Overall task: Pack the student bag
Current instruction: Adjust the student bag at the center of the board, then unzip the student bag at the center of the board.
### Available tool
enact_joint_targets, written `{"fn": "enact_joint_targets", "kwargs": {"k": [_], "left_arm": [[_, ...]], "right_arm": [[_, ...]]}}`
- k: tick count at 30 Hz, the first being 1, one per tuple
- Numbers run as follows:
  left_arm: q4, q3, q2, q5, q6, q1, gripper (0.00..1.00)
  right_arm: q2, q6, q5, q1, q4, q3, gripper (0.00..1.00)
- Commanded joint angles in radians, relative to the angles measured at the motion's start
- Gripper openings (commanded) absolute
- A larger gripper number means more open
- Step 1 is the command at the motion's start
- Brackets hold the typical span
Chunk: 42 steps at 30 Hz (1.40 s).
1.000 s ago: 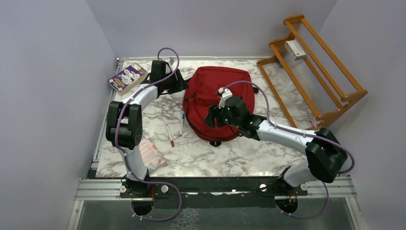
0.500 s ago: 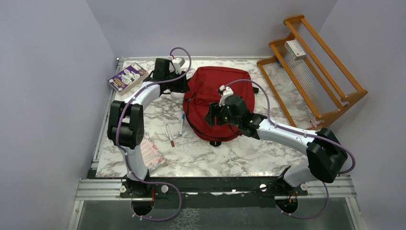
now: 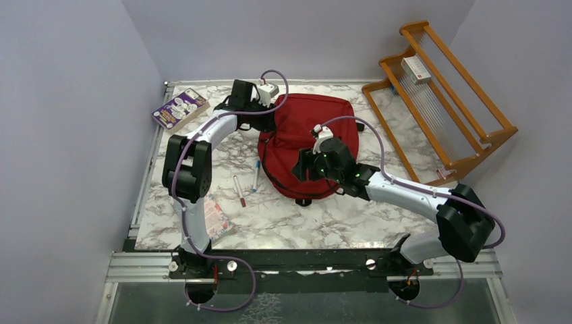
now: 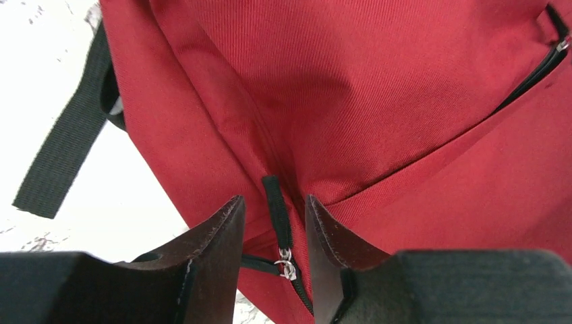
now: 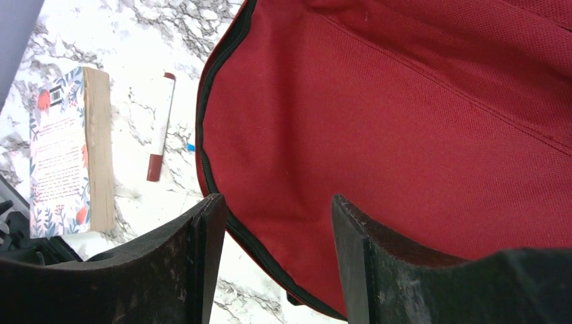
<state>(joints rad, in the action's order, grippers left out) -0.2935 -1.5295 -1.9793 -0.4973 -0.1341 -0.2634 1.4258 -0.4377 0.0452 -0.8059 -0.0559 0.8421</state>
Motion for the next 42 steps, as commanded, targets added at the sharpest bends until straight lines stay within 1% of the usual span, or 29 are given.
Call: {"fn": "enact_joint_targets", "kwargs": {"k": [1,4,13,20,25,31,39,42], "left_arm": [[-0.05,-0.018,-0.016,0.004,-0.069,-0.002,0.39],[-0.054,-0.016,-0.02,-0.02,-0.08,-0.002,0.39],[-0.068,-0.021,-0.054,-0.011,-0.099,-0.014,0.4],[-0.069,-0.021,-0.071,-0.024,-0.105,-0.037,0.47],[-0.07,-0.03,-0.086,-0.02,-0.099,-0.042,0.47],[-0.07,-0.032,-0.092,0.013,-0.092,-0.043,0.36],[-0.07,-0.04,-0.072,0.067,-0.084,-0.043,0.14],[-0.068,-0.044,-0.036,0.074,-0.073,-0.043,0.08]], "right_arm": [[-0.045,-0.019,0.036,0.0,0.016,-0.02,0.63],[-0.047,-0.019,0.039,-0.001,0.025,-0.018,0.62],[-0.062,-0.02,0.042,-0.001,0.03,-0.026,0.63],[-0.062,-0.025,0.039,-0.002,0.03,-0.031,0.63],[-0.062,-0.024,0.041,-0.001,0.033,-0.032,0.62],[-0.067,-0.026,0.045,-0.001,0.034,-0.037,0.63],[-0.072,-0.027,0.045,-0.001,0.036,-0.04,0.63],[-0.074,-0.027,0.045,-0.001,0.039,-0.041,0.62]]}}
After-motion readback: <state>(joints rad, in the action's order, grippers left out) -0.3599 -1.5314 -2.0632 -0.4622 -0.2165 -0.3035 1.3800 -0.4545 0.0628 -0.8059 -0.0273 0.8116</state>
